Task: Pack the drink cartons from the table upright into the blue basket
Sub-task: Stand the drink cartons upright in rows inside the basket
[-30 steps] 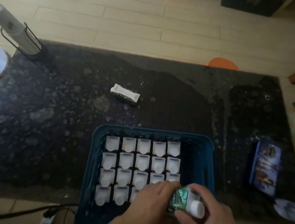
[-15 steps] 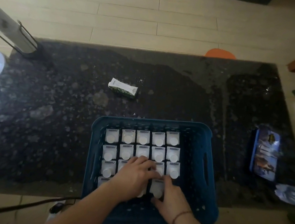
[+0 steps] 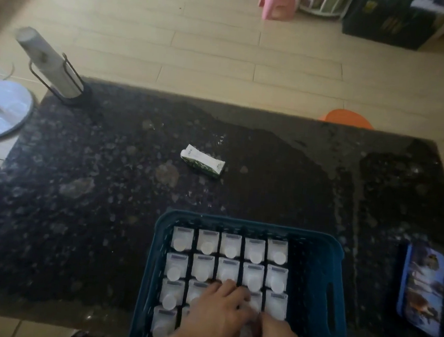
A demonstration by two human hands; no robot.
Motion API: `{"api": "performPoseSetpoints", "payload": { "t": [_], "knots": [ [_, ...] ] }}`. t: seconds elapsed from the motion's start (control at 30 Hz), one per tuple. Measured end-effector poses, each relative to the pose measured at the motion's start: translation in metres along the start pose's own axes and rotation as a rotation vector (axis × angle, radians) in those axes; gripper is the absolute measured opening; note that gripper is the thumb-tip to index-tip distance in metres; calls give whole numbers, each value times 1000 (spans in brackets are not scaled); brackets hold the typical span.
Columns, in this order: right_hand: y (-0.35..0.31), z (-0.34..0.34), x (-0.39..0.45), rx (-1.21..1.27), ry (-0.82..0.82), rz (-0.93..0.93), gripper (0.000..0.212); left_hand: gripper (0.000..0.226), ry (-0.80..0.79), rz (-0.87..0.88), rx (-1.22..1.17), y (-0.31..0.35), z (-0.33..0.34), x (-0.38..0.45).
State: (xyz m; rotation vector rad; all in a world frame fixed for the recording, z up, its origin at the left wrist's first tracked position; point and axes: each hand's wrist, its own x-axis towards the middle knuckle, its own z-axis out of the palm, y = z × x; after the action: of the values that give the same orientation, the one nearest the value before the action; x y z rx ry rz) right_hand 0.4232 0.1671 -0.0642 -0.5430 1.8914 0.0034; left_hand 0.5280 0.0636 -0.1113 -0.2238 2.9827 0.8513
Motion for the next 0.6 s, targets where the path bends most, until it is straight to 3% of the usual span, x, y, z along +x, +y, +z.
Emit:
{"api": "performPoseSetpoints", "payload": {
  "t": [0.1, 0.17, 0.23, 0.3, 0.37, 0.43, 0.5, 0.6],
  "knots": [
    [-28, -43, -3, -187, 38, -50, 25, 14, 232, -39, -46, -4, -33, 20],
    [-57, -76, -2, -129, 164, -136, 15, 14, 402, -82, -78, -16, -67, 36],
    [-90, -104, 3, -9, 336, -234, 17, 17, 475, -202, -41, -40, -99, 51],
    [-120, -124, 20, 48, 476, -316, 18, 23, 341, -409, 77, -68, -126, 64],
    [-149, -137, 51, 5, 511, -340, 16, 41, -10, -592, 119, -91, -137, 72],
    [-176, -144, 94, -86, 493, -342, 16, 62, -314, -610, 88, -106, -135, 77],
    [-201, -144, 139, -250, 447, -330, 30, 71, -368, -574, 26, -112, -130, 78],
    [-231, -139, 199, -424, 414, -304, 57, 69, -312, -556, -21, -119, -125, 78]
  ]
}}
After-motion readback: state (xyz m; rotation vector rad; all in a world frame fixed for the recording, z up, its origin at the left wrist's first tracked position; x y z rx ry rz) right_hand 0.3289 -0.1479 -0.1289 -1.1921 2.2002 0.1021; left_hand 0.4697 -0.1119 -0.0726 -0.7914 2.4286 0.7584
